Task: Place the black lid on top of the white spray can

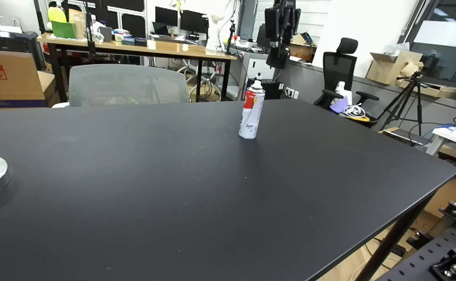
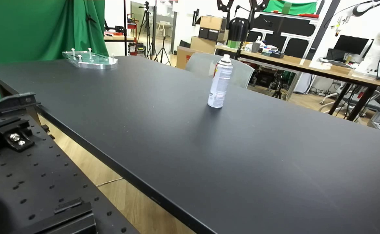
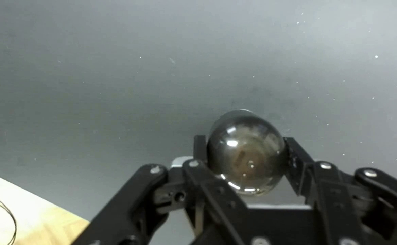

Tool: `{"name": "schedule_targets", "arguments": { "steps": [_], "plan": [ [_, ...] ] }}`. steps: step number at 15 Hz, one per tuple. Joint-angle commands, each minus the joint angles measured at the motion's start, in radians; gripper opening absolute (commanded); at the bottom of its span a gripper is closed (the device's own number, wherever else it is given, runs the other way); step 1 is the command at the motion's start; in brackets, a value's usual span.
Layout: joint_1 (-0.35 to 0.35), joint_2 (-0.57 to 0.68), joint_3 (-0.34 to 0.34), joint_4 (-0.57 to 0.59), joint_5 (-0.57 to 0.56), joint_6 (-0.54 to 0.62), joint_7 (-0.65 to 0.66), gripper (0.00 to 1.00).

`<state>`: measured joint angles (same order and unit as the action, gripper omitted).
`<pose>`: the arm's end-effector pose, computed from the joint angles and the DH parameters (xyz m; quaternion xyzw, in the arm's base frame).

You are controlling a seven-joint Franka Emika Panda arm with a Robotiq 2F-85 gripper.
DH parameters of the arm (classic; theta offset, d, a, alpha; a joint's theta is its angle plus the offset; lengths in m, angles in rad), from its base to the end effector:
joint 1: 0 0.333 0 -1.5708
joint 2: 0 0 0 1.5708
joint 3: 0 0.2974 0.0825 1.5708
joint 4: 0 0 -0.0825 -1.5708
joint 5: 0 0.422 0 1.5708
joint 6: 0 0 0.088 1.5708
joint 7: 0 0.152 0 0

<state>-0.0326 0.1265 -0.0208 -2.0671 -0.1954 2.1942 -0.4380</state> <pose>0.5975 -0.0460 0.2877 0.9659 0.2461 -0.0193 0.0782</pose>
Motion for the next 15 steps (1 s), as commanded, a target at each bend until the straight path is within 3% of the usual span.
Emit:
{"name": "schedule_targets", "arguments": {
  "steps": [1, 8, 15],
  "plan": [
    [0.001, 0.098, 0.012, 0.126, 0.005, -0.076, -0.016, 0.32],
    [0.003, 0.229, 0.038, 0.263, 0.004, -0.165, -0.027, 0.32],
    [0.001, 0.296, 0.046, 0.328, 0.001, -0.215, -0.027, 0.32]
  ]
}}
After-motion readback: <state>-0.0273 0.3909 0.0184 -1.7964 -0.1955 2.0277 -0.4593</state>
